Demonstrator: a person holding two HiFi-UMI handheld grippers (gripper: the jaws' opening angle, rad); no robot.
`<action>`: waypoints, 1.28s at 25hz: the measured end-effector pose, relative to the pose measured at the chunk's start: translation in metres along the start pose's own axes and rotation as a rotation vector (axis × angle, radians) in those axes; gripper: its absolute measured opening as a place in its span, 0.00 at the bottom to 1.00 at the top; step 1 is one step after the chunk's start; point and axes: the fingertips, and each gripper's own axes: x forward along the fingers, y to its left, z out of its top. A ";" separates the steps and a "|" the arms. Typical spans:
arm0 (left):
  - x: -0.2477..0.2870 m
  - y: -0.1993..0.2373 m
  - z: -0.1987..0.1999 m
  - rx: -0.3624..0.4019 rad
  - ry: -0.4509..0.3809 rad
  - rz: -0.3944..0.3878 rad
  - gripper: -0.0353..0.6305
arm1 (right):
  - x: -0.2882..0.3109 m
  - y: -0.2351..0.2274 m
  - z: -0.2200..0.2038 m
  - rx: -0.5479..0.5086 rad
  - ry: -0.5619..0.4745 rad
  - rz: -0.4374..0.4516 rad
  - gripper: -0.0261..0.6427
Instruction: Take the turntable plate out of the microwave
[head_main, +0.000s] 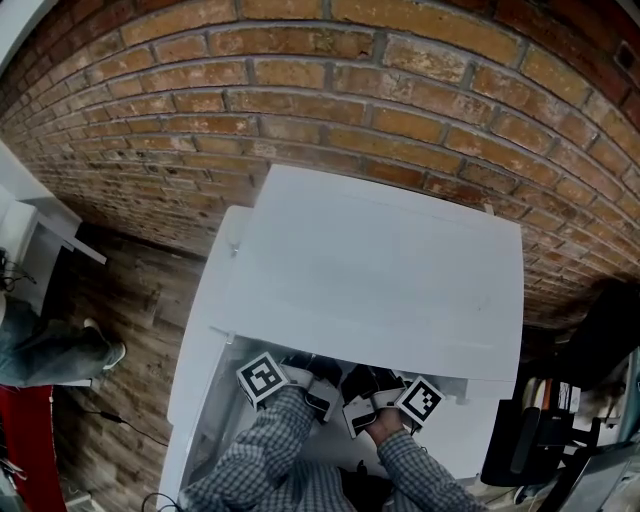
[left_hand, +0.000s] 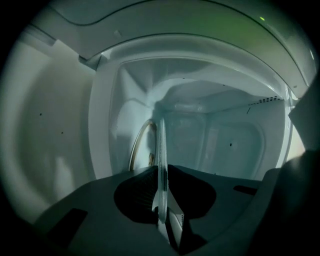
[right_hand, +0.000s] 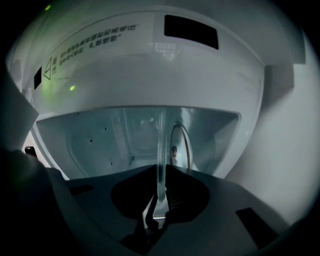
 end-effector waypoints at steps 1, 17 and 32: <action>0.002 -0.001 0.001 0.003 -0.005 -0.007 0.11 | 0.000 0.000 0.000 0.002 0.002 0.002 0.11; -0.003 -0.009 -0.002 0.043 0.007 -0.026 0.11 | -0.005 0.010 -0.005 -0.062 0.010 0.033 0.12; -0.057 -0.027 -0.025 0.056 0.047 -0.061 0.12 | -0.046 0.012 -0.011 -0.110 0.003 0.016 0.15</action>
